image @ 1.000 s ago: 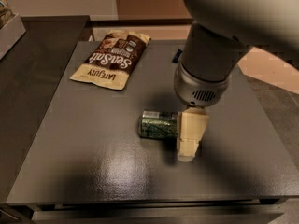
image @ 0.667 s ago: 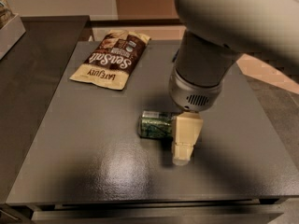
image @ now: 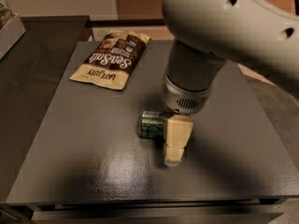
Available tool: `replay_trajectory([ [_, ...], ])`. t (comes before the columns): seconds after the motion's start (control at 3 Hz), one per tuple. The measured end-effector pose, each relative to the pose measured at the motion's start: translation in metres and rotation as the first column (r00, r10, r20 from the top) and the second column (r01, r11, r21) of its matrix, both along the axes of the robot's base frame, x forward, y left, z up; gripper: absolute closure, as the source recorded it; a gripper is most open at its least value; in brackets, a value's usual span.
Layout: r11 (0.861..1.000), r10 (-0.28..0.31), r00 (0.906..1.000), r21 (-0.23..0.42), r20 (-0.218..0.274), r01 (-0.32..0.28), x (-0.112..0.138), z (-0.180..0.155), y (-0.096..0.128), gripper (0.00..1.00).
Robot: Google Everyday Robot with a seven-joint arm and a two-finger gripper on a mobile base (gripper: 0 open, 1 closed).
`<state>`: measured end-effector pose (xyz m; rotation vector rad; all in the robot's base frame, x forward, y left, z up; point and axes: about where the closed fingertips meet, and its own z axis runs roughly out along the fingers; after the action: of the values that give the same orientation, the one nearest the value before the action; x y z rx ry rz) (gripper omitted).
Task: Pick green can
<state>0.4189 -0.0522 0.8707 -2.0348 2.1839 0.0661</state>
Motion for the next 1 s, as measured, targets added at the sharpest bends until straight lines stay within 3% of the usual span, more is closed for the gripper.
replay_trajectory([
  [0.67, 0.999, -0.036, 0.9993, 0.029, 0.011, 0.036, 0.014, -0.009, 0.001, 0.01],
  [1.0, 0.999, -0.040, 0.9992, 0.027, 0.009, 0.039, 0.019, -0.015, -0.002, 0.23],
])
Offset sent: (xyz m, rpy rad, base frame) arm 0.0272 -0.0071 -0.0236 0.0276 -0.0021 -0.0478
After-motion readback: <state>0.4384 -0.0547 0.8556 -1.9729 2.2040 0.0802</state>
